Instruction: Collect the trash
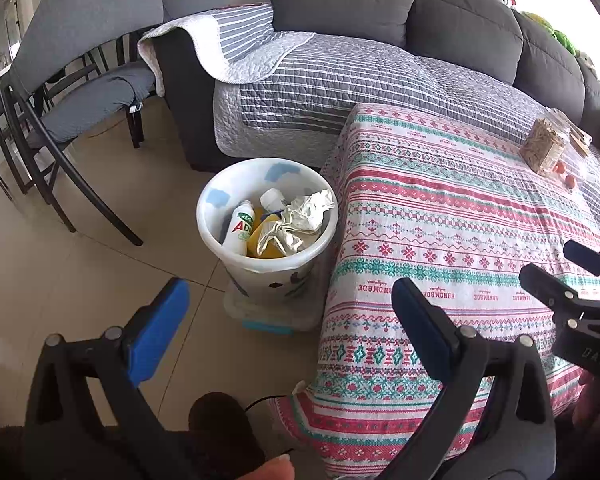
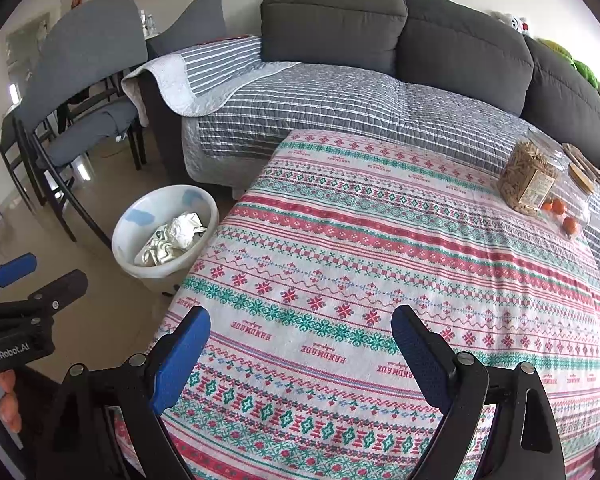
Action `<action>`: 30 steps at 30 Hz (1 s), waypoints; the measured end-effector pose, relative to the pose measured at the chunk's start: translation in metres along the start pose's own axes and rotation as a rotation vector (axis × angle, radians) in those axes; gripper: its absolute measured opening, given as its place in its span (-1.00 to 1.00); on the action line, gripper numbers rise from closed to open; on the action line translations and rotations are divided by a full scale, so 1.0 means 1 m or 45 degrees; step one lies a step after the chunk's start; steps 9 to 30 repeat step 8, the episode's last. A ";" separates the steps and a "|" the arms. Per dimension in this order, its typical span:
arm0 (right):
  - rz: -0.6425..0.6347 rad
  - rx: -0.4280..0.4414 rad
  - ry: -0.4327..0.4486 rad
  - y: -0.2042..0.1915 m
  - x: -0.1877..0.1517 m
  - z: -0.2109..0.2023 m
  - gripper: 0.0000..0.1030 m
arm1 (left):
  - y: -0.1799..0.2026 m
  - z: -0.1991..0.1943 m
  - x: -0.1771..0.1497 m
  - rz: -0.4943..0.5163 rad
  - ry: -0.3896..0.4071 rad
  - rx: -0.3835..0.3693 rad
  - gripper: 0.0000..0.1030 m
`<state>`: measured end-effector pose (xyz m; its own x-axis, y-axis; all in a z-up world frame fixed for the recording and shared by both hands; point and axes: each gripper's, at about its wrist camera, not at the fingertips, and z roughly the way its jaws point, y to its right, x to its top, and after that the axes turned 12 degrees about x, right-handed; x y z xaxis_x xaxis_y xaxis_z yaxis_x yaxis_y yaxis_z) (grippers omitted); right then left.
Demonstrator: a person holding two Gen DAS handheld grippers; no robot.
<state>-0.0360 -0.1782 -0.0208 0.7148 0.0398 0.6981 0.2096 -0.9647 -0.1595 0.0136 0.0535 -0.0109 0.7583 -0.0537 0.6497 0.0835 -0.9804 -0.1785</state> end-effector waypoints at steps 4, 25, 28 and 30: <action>-0.003 0.008 -0.006 -0.001 -0.001 0.002 0.82 | -0.001 0.001 0.001 -0.001 -0.002 -0.005 0.96; 0.026 0.023 -0.011 0.007 0.001 0.004 0.82 | -0.001 0.003 0.004 -0.004 -0.021 -0.024 0.96; 0.026 0.023 -0.011 0.007 0.001 0.004 0.82 | -0.001 0.003 0.004 -0.004 -0.021 -0.024 0.96; 0.026 0.023 -0.011 0.007 0.001 0.004 0.82 | -0.001 0.003 0.004 -0.004 -0.021 -0.024 0.96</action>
